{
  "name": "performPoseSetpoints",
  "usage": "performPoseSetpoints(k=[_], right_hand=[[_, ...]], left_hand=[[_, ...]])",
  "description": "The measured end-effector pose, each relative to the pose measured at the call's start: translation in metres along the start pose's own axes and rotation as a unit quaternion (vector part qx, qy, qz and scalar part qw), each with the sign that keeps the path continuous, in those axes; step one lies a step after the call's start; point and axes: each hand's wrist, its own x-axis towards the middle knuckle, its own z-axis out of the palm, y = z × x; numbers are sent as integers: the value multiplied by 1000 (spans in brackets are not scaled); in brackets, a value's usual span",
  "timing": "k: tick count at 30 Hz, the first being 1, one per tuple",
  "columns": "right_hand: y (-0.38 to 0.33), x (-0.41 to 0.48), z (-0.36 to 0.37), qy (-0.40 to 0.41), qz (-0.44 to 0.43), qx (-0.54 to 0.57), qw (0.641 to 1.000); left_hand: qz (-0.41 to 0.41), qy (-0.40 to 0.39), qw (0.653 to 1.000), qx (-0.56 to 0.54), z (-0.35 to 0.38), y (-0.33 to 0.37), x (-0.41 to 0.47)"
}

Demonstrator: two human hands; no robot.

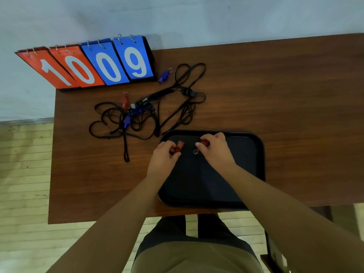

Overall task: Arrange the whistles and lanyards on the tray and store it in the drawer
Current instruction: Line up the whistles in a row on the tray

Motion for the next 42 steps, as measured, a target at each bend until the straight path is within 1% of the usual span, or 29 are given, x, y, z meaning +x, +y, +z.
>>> performPoseSetpoints(k=[3, 5, 8, 11, 15, 17, 23, 29, 31, 35, 42], right_hand=[[-3, 1, 7, -10, -44, -45, 998], [-2, 2, 8, -9, -66, -42, 997], [1, 1, 6, 16, -32, -4, 999], [9, -2, 6, 42, 9, -26, 999], [12, -5, 10, 24, 23, -38, 999], [8, -5, 13, 31, 30, -34, 998], [-3, 1, 24, 61, 20, -26, 998], [-10, 5, 32, 42, 14, -10, 999], [-11, 7, 32, 36, 18, -2, 999], [-12, 9, 29, 35, 22, 2, 999], [-8, 8, 27, 53, 34, 16, 998]], left_hand=[[-19, 5, 1000, -12, 3, 1, 0], [-26, 6, 999, -26, 5, 2, 1], [-21, 11, 999, -28, 8, 1, 4], [-33, 14, 999, -30, 11, 0, 6], [-27, 15, 999, -35, 13, 1, 7], [-28, 16, 999, -37, 13, 1, 8], [-21, 11, 997, -67, 12, 6, 12], [-14, -7, 992, -126, 12, 12, 16], [-15, -5, 992, -127, 12, 12, 18], [4, -11, 996, -92, 14, 14, 19], [33, -13, 995, -95, 18, 24, 24]])
